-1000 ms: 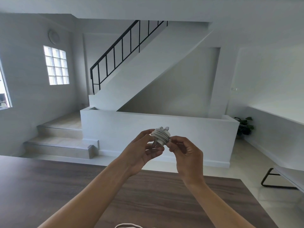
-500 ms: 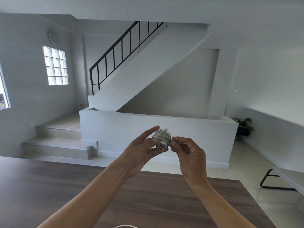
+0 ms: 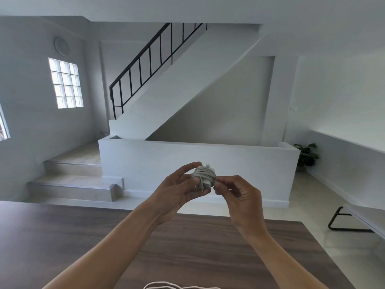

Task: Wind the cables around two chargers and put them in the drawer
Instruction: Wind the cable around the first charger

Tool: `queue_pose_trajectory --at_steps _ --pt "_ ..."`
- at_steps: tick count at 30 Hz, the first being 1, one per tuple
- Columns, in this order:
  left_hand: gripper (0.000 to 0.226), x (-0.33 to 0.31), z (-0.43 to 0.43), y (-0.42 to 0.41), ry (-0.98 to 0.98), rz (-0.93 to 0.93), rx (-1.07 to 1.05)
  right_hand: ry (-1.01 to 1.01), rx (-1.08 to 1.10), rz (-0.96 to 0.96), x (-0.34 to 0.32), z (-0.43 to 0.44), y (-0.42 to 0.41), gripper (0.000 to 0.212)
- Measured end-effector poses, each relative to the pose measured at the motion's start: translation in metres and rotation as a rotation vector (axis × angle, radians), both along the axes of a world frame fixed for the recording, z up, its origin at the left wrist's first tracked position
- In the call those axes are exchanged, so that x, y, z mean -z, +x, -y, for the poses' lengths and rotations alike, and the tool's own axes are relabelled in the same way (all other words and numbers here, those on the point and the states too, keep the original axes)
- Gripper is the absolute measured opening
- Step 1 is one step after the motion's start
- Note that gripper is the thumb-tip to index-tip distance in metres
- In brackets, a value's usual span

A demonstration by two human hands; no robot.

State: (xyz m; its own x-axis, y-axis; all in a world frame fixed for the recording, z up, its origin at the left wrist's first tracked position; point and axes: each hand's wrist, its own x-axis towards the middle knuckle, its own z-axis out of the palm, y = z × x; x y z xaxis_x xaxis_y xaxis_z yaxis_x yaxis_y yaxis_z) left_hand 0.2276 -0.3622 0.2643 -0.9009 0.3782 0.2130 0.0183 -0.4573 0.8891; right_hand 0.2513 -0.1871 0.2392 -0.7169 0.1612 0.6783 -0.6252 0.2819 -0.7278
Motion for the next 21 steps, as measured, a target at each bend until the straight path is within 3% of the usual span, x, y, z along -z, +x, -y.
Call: queue_pose_trajectory --at_steps 12,21 --pt "0.037 0.007 0.001 -0.003 -0.151 -0.046 -0.041 0.082 -0.069 0.153 -0.004 -0.011 -0.005 0.022" --pt "0.036 0.006 0.000 -0.005 -0.198 -0.058 -0.065 0.189 -0.088 0.226 -0.005 -0.011 -0.011 0.013"
